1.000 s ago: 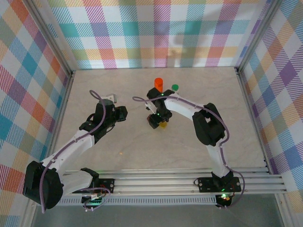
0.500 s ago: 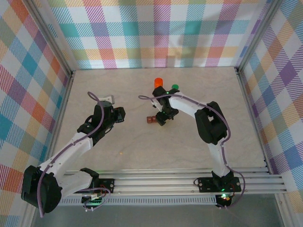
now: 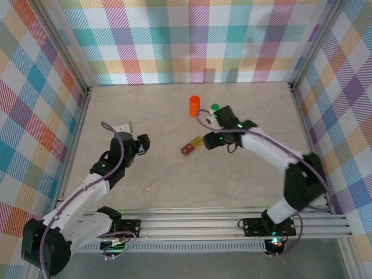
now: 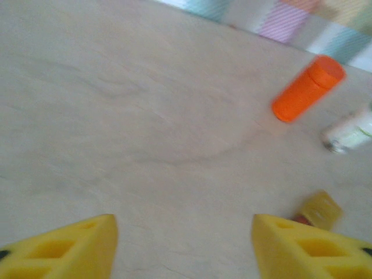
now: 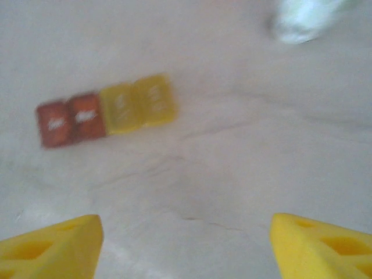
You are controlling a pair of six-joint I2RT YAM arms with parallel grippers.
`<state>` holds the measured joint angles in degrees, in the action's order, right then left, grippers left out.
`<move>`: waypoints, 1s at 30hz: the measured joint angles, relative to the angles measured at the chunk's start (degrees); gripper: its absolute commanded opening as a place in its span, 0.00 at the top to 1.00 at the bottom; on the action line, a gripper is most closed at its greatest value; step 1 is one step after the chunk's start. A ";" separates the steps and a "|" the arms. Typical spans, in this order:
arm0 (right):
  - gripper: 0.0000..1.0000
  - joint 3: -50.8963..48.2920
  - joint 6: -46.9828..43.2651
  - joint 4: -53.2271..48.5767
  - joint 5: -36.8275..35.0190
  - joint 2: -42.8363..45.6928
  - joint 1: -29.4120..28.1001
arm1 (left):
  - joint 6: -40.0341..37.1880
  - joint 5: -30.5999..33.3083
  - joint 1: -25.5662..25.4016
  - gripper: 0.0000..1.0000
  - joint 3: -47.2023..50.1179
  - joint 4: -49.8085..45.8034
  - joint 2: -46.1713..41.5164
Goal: Sort the pills into containers
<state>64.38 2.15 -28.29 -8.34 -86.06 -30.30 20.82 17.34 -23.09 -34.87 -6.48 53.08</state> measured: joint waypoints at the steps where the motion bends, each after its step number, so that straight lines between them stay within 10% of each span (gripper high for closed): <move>1: 0.06 -4.46 0.83 4.28 -1.90 4.52 1.84 | -0.50 3.61 0.02 0.23 2.29 1.53 -1.86; 10: 0.01 -27.10 0.66 30.18 -18.84 16.41 12.50 | -11.89 20.85 5.88 0.00 17.38 21.88 5.25; 30: 0.01 -40.41 4.07 63.95 -14.58 4.39 25.88 | -22.16 -3.89 16.85 0.00 12.48 49.99 36.63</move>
<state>23.97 6.22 35.66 -22.92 -81.67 -4.43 -1.34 13.45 -6.24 -22.39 43.51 89.71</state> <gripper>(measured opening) 0.989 0.998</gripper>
